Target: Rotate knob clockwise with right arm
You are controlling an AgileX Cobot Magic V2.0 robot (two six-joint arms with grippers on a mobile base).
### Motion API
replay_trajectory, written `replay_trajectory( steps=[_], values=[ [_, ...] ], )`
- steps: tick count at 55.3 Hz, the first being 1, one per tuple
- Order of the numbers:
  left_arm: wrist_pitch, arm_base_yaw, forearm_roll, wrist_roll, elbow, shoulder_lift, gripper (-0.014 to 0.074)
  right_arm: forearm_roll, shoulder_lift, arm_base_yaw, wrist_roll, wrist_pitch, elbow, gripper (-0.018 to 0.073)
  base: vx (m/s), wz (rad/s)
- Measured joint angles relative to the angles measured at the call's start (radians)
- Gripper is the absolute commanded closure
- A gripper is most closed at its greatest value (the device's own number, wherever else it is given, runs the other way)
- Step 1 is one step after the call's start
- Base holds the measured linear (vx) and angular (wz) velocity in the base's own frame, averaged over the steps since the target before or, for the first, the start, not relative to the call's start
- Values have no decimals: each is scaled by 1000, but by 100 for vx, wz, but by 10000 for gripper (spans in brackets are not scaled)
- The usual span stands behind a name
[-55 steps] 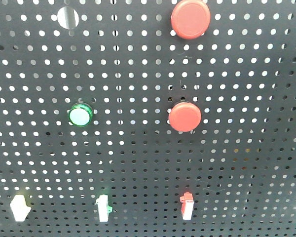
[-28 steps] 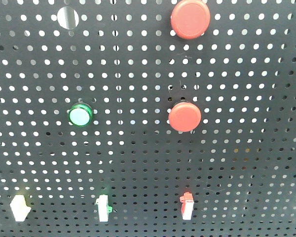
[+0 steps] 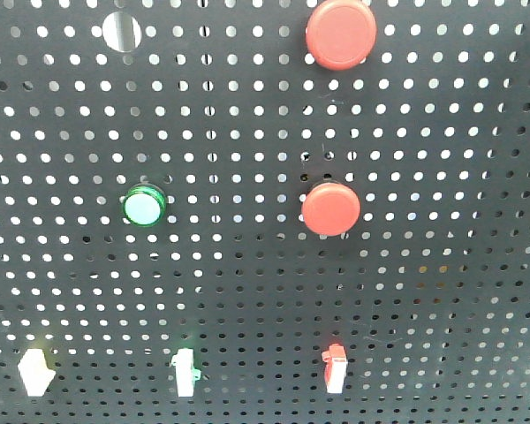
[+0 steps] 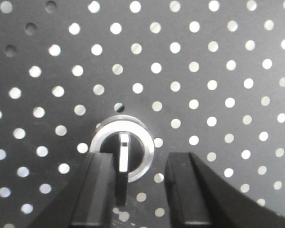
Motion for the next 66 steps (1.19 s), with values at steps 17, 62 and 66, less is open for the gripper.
replay_trajectory(
  steps=[17, 62, 66],
  values=[
    [0, 0, 0, 0, 0, 0, 603, 42, 0, 2, 4, 31, 0, 572, 0, 0],
    [0, 0, 0, 0, 0, 0, 603, 719, 0, -15, 348, 14, 41, 567, 0, 0],
    [0, 0, 0, 0, 0, 0, 603, 781, 0, -15, 392, 9, 47, 567, 0, 0]
  ],
)
